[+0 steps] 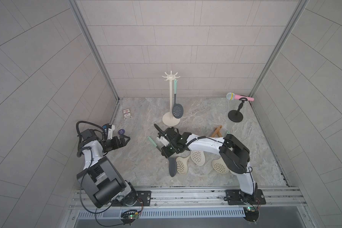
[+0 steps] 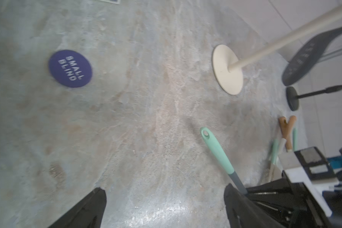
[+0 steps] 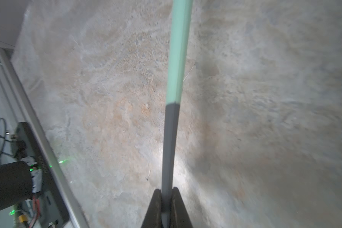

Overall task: Hang the skimmer on the kitchen utensil rack
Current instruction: Pick up the skimmer from the center of the board.

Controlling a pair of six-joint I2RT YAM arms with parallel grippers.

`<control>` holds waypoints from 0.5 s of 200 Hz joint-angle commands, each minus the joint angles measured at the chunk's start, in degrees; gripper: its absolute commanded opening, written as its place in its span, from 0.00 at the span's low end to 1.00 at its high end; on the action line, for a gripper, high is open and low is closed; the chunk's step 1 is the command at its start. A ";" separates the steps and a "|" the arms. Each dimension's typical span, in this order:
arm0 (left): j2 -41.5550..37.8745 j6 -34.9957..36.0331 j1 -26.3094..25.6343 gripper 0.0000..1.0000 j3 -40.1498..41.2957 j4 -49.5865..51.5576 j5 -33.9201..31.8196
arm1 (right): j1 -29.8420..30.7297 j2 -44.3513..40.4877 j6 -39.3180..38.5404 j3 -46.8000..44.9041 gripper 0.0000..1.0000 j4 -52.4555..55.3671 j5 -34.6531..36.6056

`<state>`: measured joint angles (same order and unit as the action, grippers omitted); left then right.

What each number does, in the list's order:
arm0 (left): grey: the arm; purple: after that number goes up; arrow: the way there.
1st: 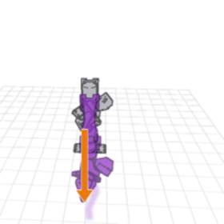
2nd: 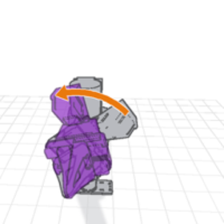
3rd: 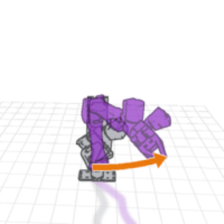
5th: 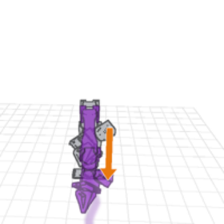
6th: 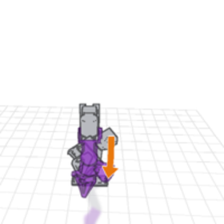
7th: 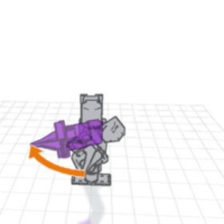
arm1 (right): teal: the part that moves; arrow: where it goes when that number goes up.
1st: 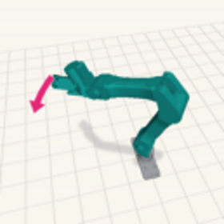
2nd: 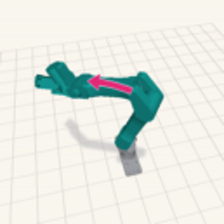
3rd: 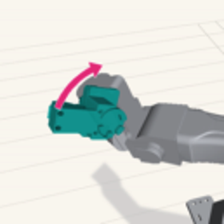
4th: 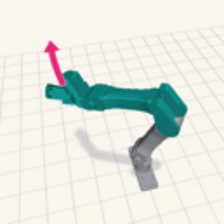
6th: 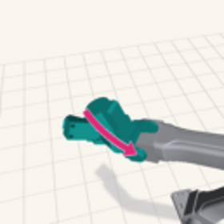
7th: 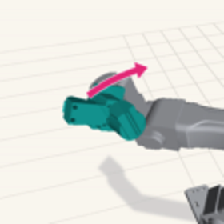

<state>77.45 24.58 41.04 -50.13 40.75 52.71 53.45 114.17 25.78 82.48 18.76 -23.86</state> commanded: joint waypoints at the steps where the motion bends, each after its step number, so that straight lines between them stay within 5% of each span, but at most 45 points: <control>1: -2.39 7.25 0.35 1.00 0.60 3.11 7.81 | -2.31 -8.16 2.67 -5.38 0.00 -8.38 -6.27; 43: -4.64 3.35 0.36 1.00 2.71 -2.19 4.31 | -8.39 -19.77 13.08 -21.20 0.00 -34.87 -14.15; 100: -6.17 -0.43 0.34 1.00 4.97 -7.20 1.04 | -13.07 -25.38 15.57 -22.18 0.00 -40.84 -18.55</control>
<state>73.36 25.04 41.08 -46.00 36.67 54.74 41.06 92.66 38.81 60.03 -14.28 -39.00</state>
